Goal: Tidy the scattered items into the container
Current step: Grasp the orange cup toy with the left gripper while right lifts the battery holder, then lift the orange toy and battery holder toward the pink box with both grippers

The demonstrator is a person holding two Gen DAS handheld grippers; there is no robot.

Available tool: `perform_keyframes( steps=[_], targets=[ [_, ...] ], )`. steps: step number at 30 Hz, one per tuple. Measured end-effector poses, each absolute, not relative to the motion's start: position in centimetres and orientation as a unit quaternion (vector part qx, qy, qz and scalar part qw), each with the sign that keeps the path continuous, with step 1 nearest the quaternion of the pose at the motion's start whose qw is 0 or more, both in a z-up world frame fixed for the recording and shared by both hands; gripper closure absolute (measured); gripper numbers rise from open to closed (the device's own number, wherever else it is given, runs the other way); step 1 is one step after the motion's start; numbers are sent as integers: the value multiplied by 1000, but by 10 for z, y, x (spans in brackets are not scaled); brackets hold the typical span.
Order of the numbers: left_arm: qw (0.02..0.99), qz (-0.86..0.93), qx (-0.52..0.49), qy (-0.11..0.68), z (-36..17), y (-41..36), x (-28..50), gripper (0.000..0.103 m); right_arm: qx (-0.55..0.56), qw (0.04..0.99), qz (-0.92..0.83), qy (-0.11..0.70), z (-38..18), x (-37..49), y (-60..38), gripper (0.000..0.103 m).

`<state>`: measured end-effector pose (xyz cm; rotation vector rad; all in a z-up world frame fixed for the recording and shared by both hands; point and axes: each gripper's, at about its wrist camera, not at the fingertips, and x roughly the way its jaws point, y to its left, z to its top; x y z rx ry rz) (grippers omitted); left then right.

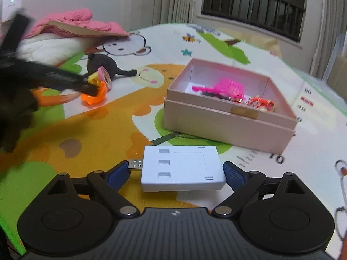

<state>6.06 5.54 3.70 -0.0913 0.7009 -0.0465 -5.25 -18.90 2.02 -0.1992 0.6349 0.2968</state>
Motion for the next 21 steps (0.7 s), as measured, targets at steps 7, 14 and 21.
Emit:
perform_keyframes(
  steps=[7,14,21],
  targets=[
    [934,-15,-6,358,25,34,80,22,-92,939,142,300,28,-68,-201,11],
    [932,-29,12,362,23,27,74,40,-91,939,143,298,25,-71,-206,11],
    [934,-105,14,342,49,4,17,39,-94,942,133,294,24,-76,-220,11]
  ],
)
